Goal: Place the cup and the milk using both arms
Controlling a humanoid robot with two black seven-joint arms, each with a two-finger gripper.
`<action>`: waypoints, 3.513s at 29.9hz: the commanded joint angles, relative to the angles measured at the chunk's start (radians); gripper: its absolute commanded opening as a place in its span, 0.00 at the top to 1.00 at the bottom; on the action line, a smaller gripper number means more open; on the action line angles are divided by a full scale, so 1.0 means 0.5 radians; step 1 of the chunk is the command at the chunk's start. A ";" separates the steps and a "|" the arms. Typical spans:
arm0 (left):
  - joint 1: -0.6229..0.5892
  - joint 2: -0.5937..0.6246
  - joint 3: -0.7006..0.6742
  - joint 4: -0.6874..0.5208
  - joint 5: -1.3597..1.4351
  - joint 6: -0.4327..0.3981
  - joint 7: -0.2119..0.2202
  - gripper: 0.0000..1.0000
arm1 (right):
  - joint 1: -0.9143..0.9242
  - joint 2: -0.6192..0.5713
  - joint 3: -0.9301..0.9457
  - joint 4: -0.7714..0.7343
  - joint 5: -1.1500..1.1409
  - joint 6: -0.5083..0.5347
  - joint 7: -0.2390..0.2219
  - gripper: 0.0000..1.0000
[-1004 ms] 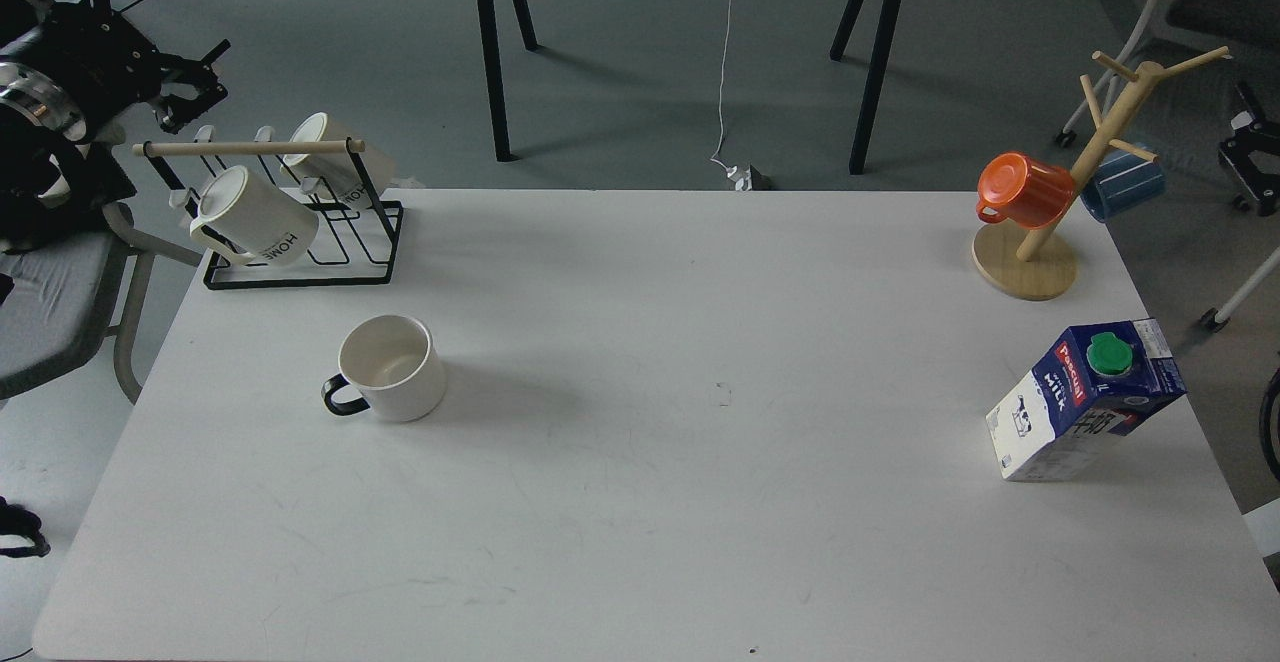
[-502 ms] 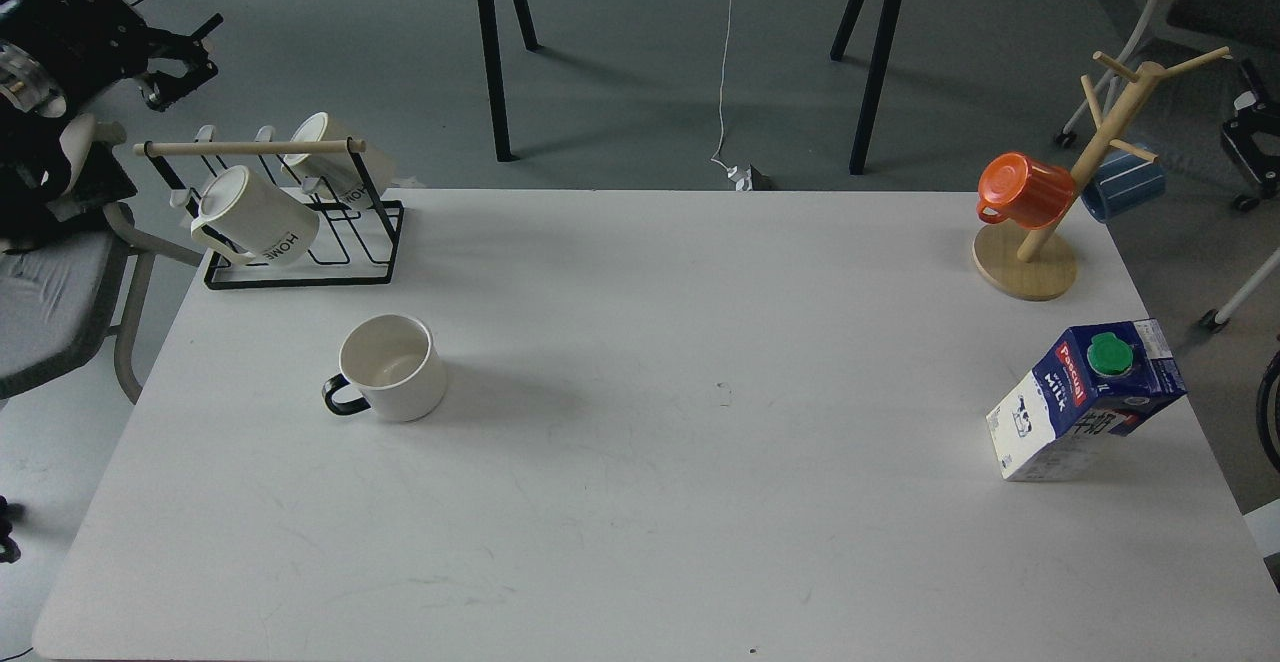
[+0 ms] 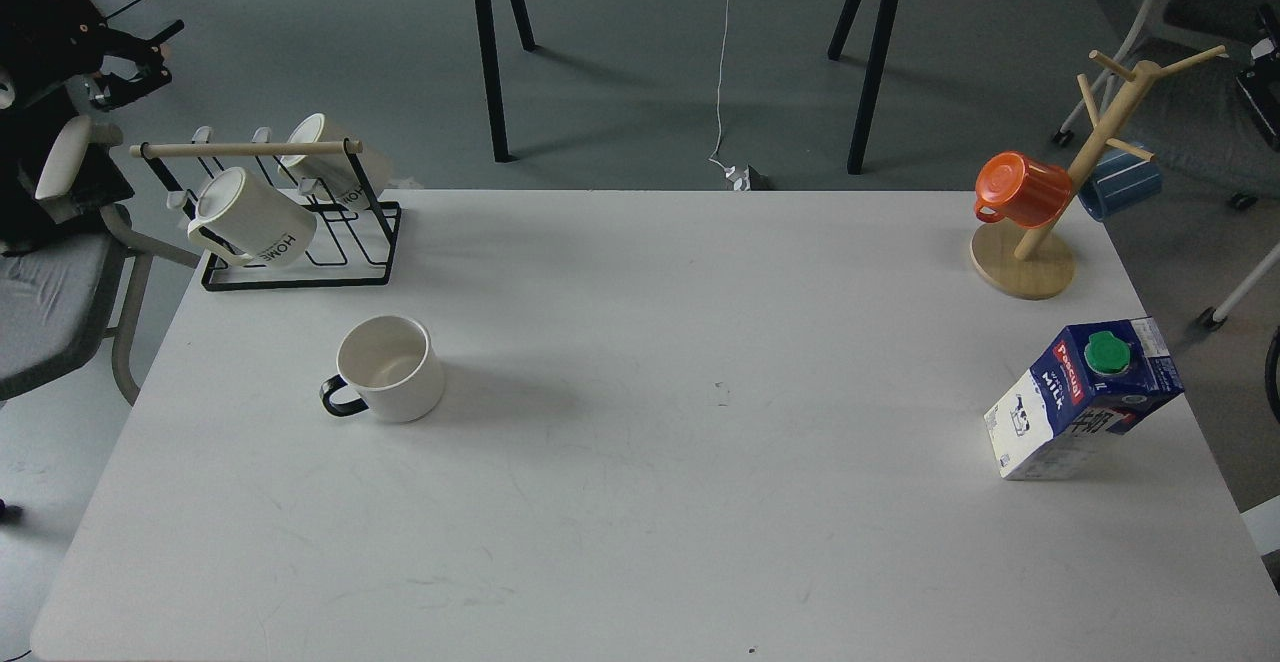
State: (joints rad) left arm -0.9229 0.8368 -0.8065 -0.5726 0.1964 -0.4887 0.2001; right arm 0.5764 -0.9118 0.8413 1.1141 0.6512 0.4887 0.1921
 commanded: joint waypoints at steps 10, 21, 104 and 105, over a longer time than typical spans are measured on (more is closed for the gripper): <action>-0.069 0.407 -0.028 -0.674 0.845 0.000 -0.216 0.00 | 0.013 0.004 -0.044 -0.004 -0.041 0.000 -0.004 0.02; 0.045 0.090 -0.323 -1.125 1.748 0.000 -0.235 0.00 | -0.018 0.001 -0.038 -0.001 -0.075 0.000 -0.004 0.02; -0.832 -0.560 -0.483 0.958 -0.236 1.180 -0.143 0.00 | -0.021 0.023 -0.078 -0.013 -0.081 0.000 0.002 0.02; -0.845 -0.560 -0.473 0.955 -0.236 1.177 -0.146 0.00 | -0.021 0.023 -0.078 -0.013 -0.081 0.000 0.002 0.02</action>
State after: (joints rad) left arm -1.3170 0.5639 -1.0672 -0.0919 0.0812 0.0328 0.1283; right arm 0.5668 -0.9004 0.8023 1.1075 0.6106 0.4887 0.1919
